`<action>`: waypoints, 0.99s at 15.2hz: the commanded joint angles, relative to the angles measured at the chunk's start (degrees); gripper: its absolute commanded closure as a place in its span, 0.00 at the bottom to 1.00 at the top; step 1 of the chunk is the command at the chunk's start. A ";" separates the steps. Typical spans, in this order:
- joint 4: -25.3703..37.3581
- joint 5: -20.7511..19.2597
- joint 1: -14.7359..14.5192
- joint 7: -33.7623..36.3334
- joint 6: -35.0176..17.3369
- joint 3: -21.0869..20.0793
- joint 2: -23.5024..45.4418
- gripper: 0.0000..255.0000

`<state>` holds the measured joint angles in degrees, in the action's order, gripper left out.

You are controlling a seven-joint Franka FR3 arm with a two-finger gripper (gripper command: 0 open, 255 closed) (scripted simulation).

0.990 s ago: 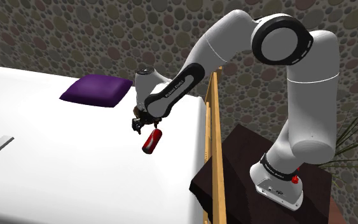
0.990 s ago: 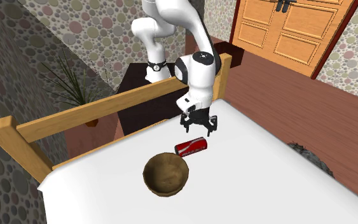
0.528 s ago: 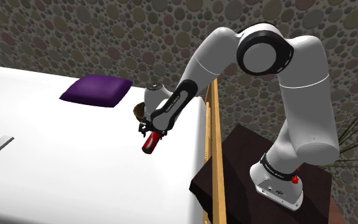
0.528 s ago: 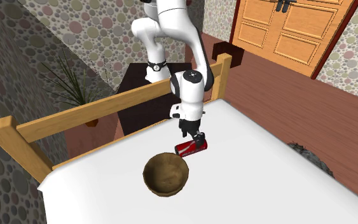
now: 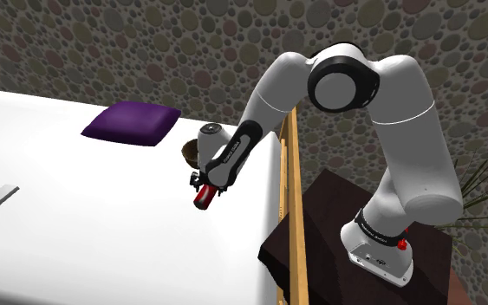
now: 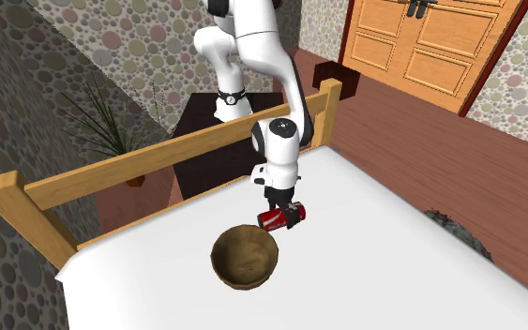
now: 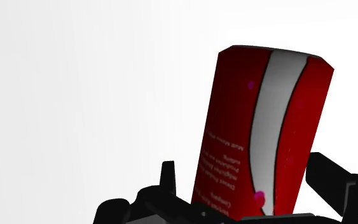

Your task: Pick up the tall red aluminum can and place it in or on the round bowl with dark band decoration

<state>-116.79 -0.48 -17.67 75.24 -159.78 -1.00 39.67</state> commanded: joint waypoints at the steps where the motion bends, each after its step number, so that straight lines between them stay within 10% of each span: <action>1: 0.12 0.00 0.02 -0.01 -0.19 0.01 0.28 0.00; 6: 0.11 0.00 0.02 -0.01 -0.18 0.01 0.27 0.00; 7: 0.11 0.00 0.02 -0.01 -0.18 0.01 0.27 1.00; 15: 0.10 0.00 0.02 -0.01 -0.17 0.01 0.24 1.00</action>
<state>-116.67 -0.47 -17.64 75.24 -159.96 -1.00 39.85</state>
